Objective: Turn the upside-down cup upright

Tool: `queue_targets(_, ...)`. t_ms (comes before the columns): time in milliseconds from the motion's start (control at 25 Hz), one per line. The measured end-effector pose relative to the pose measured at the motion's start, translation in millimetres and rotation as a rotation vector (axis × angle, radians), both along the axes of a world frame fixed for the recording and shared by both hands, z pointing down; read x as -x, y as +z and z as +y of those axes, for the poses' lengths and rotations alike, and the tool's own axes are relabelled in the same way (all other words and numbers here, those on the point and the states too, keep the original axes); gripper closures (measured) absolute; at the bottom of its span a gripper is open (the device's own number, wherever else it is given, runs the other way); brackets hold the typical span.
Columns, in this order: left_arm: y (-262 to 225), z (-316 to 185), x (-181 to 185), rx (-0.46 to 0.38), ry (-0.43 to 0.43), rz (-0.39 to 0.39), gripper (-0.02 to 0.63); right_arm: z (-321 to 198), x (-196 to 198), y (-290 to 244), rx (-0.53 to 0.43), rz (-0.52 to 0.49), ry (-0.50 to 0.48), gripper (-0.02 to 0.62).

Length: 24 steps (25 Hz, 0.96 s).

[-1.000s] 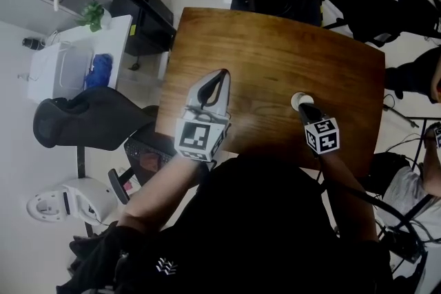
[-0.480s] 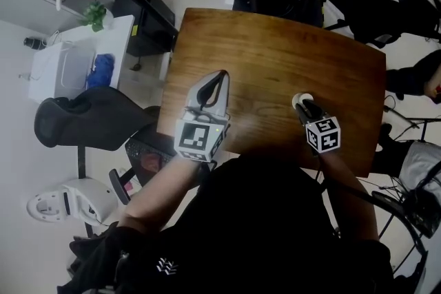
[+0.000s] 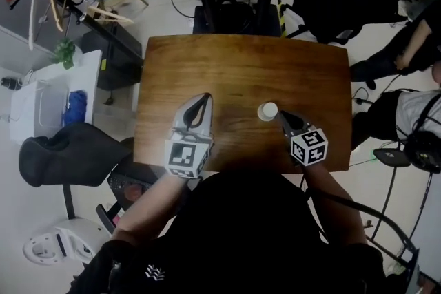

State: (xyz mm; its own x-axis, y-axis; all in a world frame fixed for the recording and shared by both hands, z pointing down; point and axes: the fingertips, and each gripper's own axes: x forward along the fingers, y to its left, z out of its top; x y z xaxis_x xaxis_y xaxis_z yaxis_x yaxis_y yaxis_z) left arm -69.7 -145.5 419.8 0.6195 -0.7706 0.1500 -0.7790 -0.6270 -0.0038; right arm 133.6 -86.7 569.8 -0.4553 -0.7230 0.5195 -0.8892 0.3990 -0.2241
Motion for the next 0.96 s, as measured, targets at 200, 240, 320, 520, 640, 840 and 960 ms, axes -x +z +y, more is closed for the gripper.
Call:
queue_targets(200,5,4,-45,0.013,0.082,-0.003,0.606,5,-12,-36,-0.073,-0.031,0.026,0.594)
queue_targets(240,6,7,-56,0.013,0.109,-0.007,0.606,7,-17,-38,-0.076,-0.025,0.035,0.594)
queue_targets(320,11,14,-77,0.016,0.163,-0.014,0.606,8,-29,-38,-0.08,-0.029,0.072,0.594)
queue_targets(520,2,21,-99,-0.019,0.214,-0.019,0.606,9,-39,-33,-0.089,-0.043,0.098,0.594)
queue_targets(640,6,15,-101,-0.011,0.23,-0.048,0.606,10,-40,-21,-0.075,-0.054,0.112,0.594)
queue_targets(840,11,33,-113,0.028,0.281,-0.074,0.606,20,-38,-19,-0.045,-0.089,0.134,0.594)
queue_targets(960,-14,29,-129,0.001,0.299,-0.043,0.606,13,-42,-38,-0.068,-0.069,0.109,0.594)
